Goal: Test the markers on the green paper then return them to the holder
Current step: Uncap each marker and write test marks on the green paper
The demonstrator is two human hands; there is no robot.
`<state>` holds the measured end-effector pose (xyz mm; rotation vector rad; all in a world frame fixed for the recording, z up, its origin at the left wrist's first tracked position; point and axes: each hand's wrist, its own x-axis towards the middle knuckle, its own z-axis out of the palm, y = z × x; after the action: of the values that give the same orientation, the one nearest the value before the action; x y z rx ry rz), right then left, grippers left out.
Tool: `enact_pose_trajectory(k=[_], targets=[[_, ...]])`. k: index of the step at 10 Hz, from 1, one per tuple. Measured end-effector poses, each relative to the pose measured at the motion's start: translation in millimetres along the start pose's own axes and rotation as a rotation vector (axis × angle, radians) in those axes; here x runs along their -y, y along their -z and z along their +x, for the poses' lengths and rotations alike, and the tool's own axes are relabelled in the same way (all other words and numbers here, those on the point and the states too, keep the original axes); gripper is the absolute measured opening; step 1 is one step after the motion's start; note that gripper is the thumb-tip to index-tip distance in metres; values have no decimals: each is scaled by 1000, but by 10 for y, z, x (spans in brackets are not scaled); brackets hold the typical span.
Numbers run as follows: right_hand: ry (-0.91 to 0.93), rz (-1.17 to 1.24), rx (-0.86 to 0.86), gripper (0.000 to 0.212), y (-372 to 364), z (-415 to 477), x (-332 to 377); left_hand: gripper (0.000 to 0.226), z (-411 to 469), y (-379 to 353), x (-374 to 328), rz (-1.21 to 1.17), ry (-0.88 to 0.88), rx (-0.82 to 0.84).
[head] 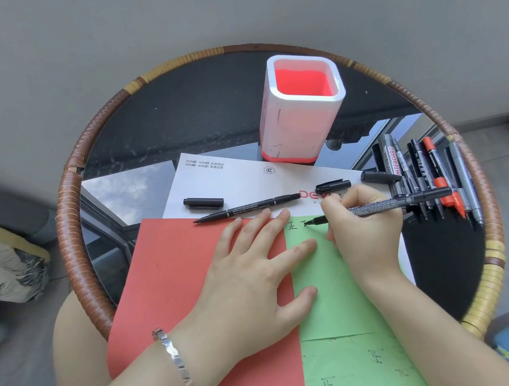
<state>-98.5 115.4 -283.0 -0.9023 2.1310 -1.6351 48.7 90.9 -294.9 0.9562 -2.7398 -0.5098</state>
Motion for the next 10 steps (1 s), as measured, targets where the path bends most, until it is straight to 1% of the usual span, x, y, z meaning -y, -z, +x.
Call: enact_pose_trajectory(k=[2, 4, 5, 6, 8, 9, 10], targets=[[13, -27, 15, 31, -16, 2, 0, 51, 2, -1, 2, -3, -6, -9], [-2, 18, 17, 31, 0, -3, 18, 50, 1, -5, 0, -4, -6, -7], [3, -4, 41, 32, -11, -11, 4, 50, -1, -3, 2, -7, -8, -10], [-12, -6, 43, 28, -20, -12, -28, 50, 0, -5, 4, -4, -7, -11], [-14, 18, -24, 25, 19, 13, -50, 51, -2, -1, 1, -8, -2, 1], [-18, 83, -61, 31, 25, 26, -29, 51, -4, 3, 2, 0, 1, 1], [20, 119, -103, 37, 59, 57, -44, 51, -5, 8, -2, 2, 3, -4]])
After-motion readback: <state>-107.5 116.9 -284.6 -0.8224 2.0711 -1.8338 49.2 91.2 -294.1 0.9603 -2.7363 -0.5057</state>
